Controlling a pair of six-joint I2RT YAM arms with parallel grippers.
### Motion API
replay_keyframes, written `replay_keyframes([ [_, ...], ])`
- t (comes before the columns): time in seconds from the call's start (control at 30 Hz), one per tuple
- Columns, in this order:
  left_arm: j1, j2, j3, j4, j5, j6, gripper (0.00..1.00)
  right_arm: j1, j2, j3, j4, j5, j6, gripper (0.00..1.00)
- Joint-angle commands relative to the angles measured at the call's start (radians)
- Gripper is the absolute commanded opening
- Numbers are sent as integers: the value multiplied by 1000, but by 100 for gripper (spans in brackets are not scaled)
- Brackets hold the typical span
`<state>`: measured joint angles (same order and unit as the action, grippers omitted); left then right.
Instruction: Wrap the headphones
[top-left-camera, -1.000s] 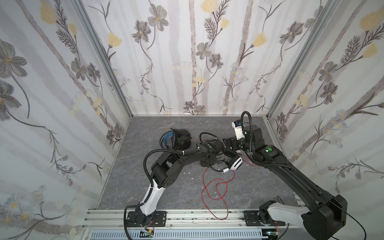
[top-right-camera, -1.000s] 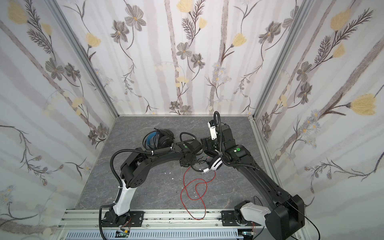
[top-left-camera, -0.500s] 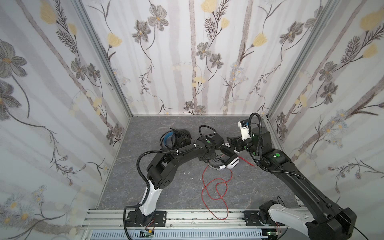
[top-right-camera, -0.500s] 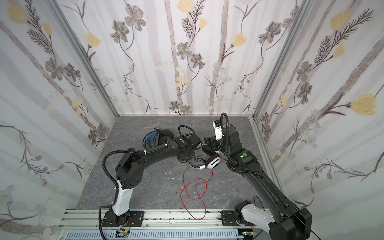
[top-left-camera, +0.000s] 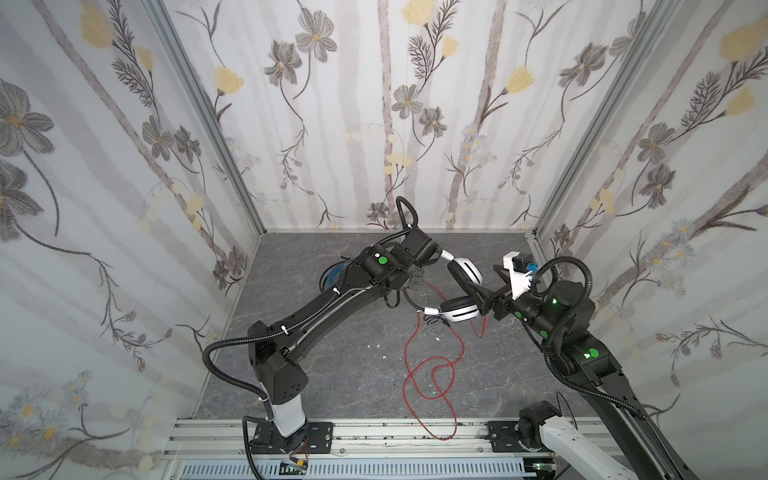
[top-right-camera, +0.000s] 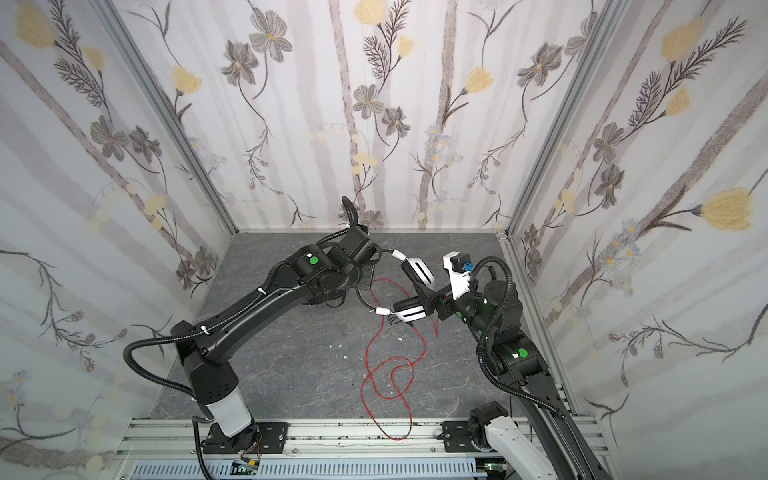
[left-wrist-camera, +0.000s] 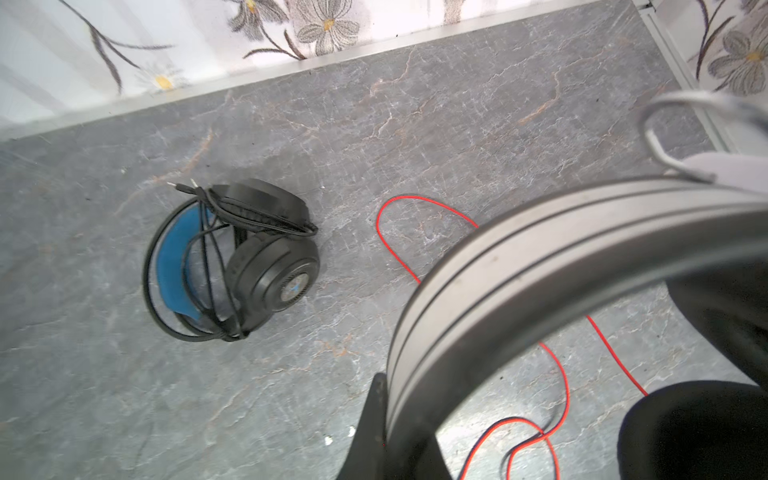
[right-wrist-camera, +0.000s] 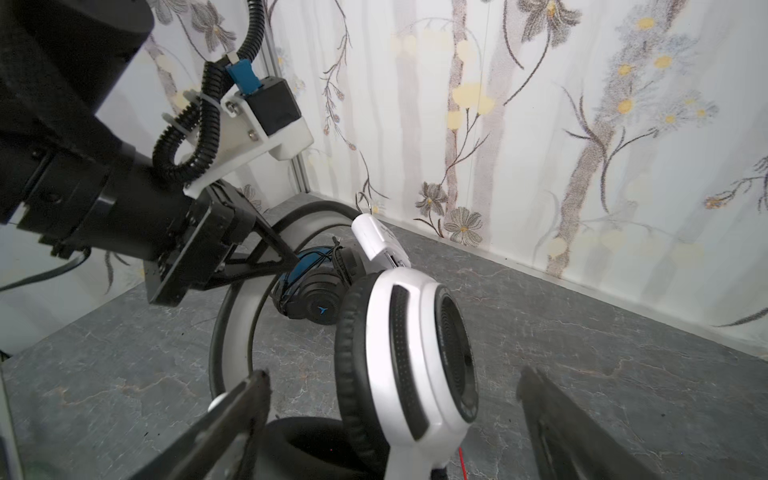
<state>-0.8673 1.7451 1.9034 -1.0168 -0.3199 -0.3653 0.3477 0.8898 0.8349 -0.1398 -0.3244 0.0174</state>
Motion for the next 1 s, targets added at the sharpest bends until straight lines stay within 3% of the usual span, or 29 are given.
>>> replay_keyframes([
  [0.0, 26, -49, 8, -31, -51, 95, 0, 0, -37, -41, 68, -115, -5, 93],
  [0.17, 31, -89, 67, -19, -36, 153, 0, -1, -87, -150, 102, -171, 45, 90],
  [0.37, 45, -39, 271, -163, -57, 131, 0, -1, -114, -263, 247, -263, 121, 87],
  [0.6, 60, 38, 511, -279, -58, 155, 0, 11, -92, -271, 305, -333, 136, 86],
  [0.97, 62, -42, 504, -226, 13, 209, 0, 38, -35, -228, 311, -290, 100, 79],
])
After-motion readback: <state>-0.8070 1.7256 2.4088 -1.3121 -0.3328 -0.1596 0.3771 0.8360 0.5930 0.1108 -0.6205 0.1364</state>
